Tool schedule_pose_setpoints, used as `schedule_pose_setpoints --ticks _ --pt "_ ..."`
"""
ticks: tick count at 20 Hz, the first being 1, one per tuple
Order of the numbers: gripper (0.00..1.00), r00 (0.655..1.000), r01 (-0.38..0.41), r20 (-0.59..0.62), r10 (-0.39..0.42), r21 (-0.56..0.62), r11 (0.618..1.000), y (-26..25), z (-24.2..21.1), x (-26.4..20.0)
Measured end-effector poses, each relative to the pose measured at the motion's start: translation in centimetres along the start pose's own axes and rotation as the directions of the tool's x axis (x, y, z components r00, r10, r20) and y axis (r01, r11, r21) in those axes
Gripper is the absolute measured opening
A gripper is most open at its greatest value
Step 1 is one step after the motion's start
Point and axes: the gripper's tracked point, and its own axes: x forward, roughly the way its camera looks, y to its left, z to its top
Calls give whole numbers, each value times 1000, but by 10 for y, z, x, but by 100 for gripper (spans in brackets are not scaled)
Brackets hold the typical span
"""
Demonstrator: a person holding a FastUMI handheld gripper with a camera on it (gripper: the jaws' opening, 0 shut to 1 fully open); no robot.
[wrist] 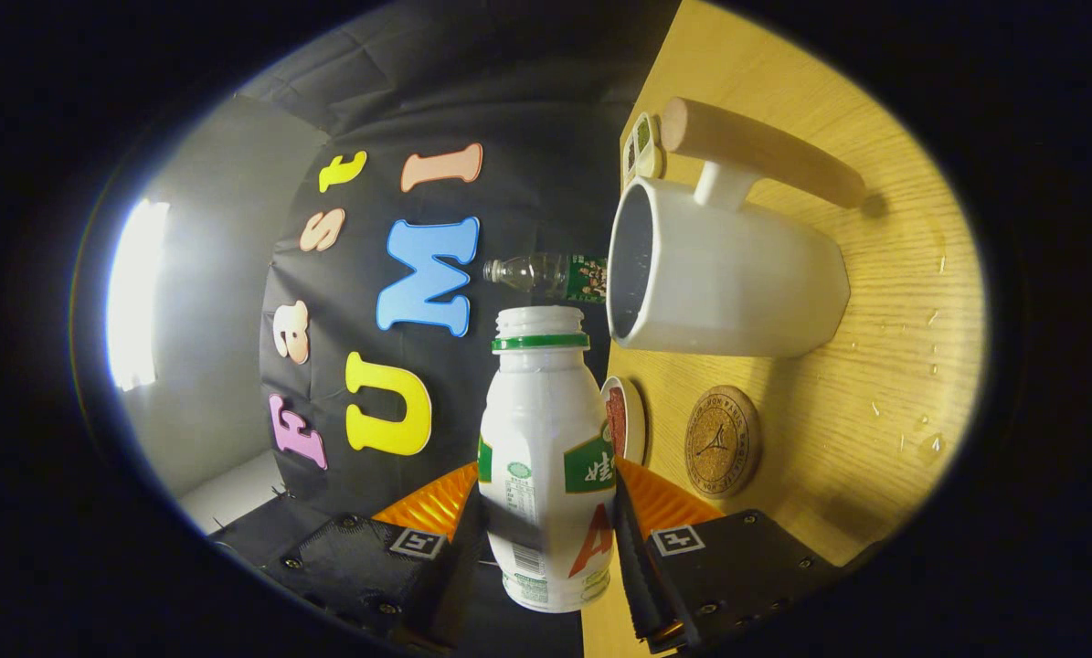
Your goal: Take the bottle from table, then pour the juice into the cup, finally place the bottle on the coaster
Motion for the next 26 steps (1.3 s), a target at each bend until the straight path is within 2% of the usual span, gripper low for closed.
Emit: schedule_pose_setpoints --ticks 26 --pt "67 998 -52 53 42 212 976 15 11 4"
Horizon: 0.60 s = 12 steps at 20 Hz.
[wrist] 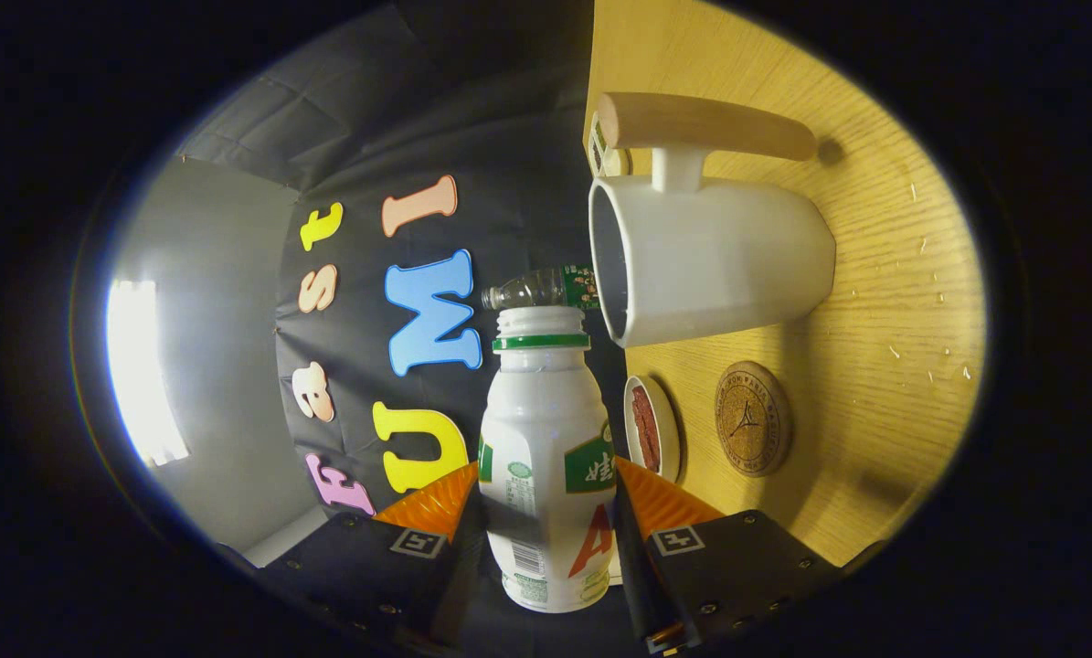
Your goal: Take the bottle from table, then pour the juice into the cup, finally place the bottle on the coaster
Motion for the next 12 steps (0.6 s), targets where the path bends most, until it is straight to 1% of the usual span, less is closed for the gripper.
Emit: schedule_pose_setpoints --ticks 12 --pt "67 1000 -22 10 22 18 1000 6 -1 4"
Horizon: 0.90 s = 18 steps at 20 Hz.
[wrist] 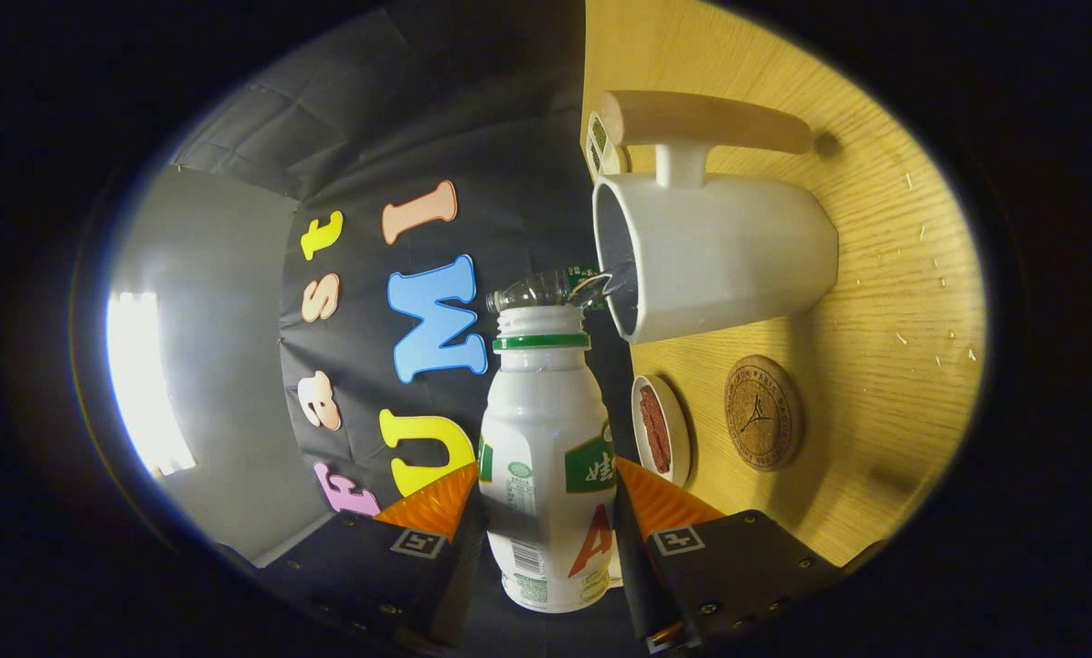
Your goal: Take the bottle from table, then pour the juice into the cup, finally place the bottle on the coaster
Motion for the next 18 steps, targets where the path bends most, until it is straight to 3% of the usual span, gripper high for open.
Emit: schedule_pose_setpoints --ticks 18 --pt "67 999 -29 24 27 62 998 9 6 2"
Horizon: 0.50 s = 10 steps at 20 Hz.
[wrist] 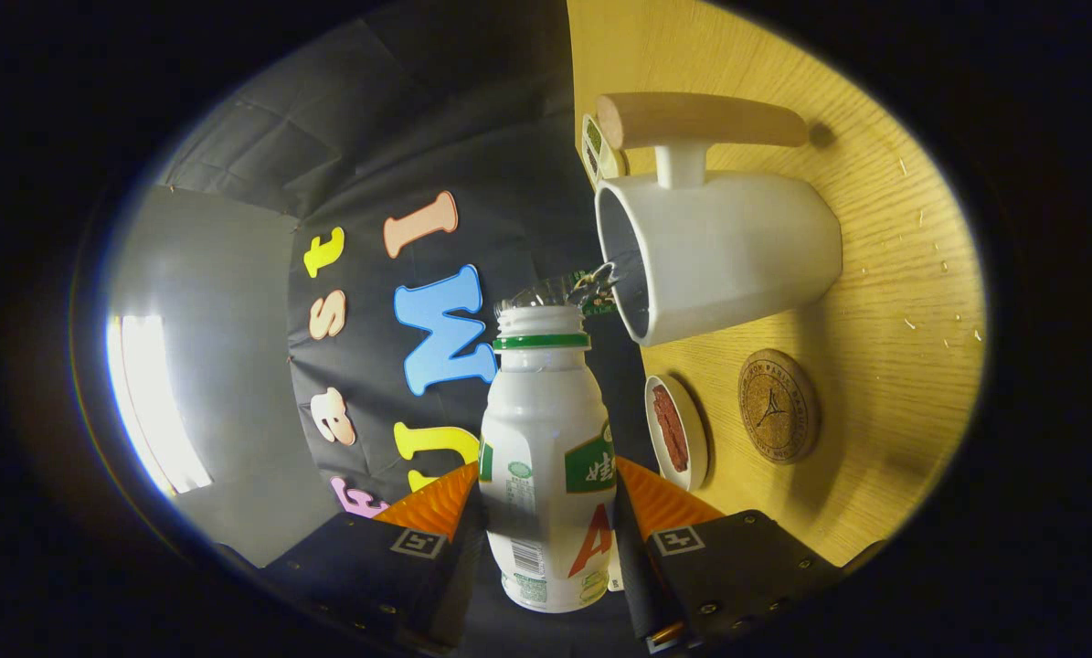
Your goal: Take the bottle from table, then pour the juice into the cup, finally place the bottle on the coaster
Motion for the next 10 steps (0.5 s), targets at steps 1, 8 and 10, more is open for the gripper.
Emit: schedule_pose_setpoints --ticks 1,8,10 --pt "67 1000 0 3 0 2 1000 1 0 0" --pt "67 1000 -8 5 8 16 1000 5 -1 0" --pt "67 1000 -8 5 8 17 1000 5 -1 0"
